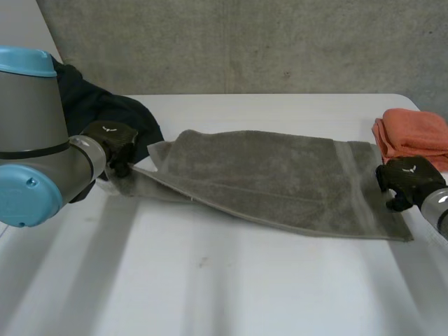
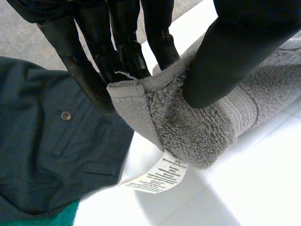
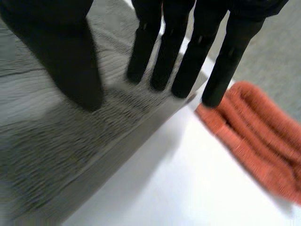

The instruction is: Fold the laundry.

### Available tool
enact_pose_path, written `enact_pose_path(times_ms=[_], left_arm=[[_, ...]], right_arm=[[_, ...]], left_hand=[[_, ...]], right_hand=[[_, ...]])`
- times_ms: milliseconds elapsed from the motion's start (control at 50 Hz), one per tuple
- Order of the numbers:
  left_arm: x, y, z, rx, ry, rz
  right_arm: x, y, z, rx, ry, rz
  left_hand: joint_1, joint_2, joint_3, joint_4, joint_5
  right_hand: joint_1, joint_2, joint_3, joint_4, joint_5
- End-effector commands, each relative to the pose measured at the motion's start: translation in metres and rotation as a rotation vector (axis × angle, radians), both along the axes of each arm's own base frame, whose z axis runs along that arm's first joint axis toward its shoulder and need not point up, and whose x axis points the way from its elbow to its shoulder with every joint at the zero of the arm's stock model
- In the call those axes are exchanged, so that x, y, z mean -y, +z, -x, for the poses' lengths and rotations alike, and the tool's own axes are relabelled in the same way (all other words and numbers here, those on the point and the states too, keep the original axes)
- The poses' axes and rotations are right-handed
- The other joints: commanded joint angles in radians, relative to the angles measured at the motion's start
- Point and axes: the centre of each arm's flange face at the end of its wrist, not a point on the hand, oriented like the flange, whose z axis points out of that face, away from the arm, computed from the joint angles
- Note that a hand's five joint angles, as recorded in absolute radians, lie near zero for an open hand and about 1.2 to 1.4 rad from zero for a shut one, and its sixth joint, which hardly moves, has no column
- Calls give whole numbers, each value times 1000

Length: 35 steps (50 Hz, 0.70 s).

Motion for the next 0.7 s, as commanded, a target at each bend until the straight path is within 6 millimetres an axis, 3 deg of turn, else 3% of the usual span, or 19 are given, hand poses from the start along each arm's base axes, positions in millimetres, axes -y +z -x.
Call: enact_pose_path(times_ms=[20,120,460,700], left_arm=[[5,5,0,-9,7,22],[4,7,3,-15,-1,30],[2,3,7,-12,-10,20],[3,3,4,-11,-4,17]], right_arm=[[-19,7,13,92,11,-158],[-25,-1,15,100,49,-179],[-3,-32,5,27,73,-42],[15,-27,-5,-13,58,66]], left_hand=[[236,199,209,200,233],[236,199,209,200,233],[236,199,209,200,233],[236,199,209,200,233]], right_hand=[[-326,-327,-342,-349,-351],[-382,-384,-398,-405,-407],[-244,-246,-261,-267,-269],[-106,-108,-123,-129,-131]])
